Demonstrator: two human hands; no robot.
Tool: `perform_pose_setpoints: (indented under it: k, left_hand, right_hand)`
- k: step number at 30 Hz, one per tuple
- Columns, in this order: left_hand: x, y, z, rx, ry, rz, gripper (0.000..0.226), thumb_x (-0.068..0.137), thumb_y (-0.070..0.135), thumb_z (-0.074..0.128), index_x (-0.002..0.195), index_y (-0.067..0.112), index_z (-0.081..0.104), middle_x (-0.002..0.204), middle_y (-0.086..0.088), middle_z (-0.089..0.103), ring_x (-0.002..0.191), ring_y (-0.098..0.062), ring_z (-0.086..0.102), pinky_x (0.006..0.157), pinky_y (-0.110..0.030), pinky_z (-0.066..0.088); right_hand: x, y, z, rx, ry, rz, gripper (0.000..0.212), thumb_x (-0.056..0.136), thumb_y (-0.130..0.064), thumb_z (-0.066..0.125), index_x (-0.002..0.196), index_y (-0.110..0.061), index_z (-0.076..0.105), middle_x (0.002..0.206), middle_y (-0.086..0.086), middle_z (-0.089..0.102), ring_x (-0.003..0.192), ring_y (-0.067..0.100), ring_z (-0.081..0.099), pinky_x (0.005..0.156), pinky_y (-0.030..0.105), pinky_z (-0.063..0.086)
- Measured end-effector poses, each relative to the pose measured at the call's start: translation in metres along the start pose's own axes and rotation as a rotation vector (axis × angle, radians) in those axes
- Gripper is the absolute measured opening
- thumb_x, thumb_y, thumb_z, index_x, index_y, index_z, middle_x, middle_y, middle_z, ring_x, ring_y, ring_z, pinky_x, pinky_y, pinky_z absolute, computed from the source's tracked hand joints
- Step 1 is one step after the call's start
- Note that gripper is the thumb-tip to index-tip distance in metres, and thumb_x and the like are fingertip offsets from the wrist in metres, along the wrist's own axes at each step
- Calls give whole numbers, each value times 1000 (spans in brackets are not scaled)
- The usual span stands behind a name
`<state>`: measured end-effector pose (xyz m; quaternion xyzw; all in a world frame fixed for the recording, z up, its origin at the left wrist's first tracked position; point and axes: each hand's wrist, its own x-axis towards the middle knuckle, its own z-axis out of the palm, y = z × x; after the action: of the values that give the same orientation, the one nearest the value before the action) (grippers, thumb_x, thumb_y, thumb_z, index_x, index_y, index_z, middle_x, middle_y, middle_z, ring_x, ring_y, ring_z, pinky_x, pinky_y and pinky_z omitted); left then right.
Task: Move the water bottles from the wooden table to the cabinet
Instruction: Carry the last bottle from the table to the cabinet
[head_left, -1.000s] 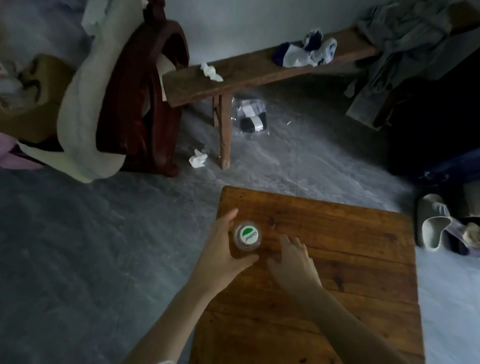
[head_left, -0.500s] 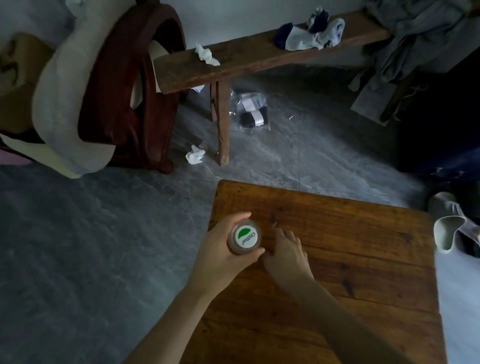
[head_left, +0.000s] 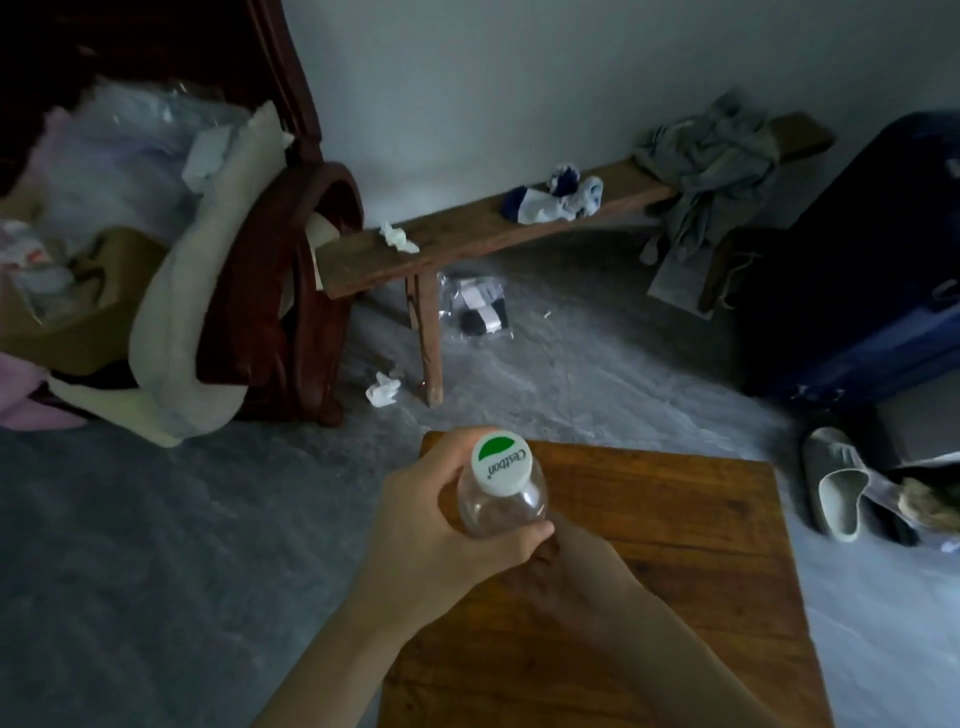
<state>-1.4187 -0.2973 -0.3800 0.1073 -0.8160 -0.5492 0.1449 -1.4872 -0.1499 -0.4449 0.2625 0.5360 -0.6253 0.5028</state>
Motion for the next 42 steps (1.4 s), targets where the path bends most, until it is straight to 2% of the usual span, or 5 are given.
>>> perform_pose_setpoints:
  k: [3, 11, 18, 26, 42]
  left_hand:
    - [10, 49, -12, -91, -29, -23, 46, 70, 37, 88, 112, 32, 69, 105, 4, 77, 99, -22, 74, 84, -46, 62]
    - [49, 198, -46, -136, -192, 4, 45, 71, 45, 81, 112, 37, 65, 107, 12, 75, 104, -7, 71, 83, -16, 55]
    - [73, 320, -67, -204, -305, 119, 52, 75, 37, 81, 119, 57, 62, 123, 17, 71, 117, -3, 66, 88, -14, 53]
    - [78, 431, -52, -200, -270, 258, 56, 64, 44, 88, 115, 36, 66, 113, 11, 76, 107, -10, 73, 85, -27, 57]
    - [6, 512, 42, -315, -835, 506, 48, 73, 21, 87, 118, 27, 71, 109, 0, 79, 103, -19, 76, 85, -28, 59]
  right_hand:
    - [-47, -6, -2, 45, -97, -51, 40, 97, -30, 55, 124, -1, 62, 110, 14, 72, 101, 28, 69, 88, 41, 56]
    - [-192, -76, 16, 233, -150, 8, 49, 90, -43, 61, 120, -3, 64, 112, 17, 73, 111, 31, 65, 96, 41, 49]
    - [-302, -131, 15, 338, -224, -52, 60, 92, -43, 56, 120, 10, 54, 114, 25, 69, 112, 38, 60, 95, 47, 45]
    - [-391, -153, -12, 329, -346, -285, 54, 96, -40, 49, 124, 5, 53, 115, 24, 70, 101, 35, 71, 85, 43, 53]
    - [-496, -56, -87, 554, -38, -567, 47, 102, -35, 40, 125, 4, 57, 120, 22, 68, 113, 32, 65, 84, 39, 57]
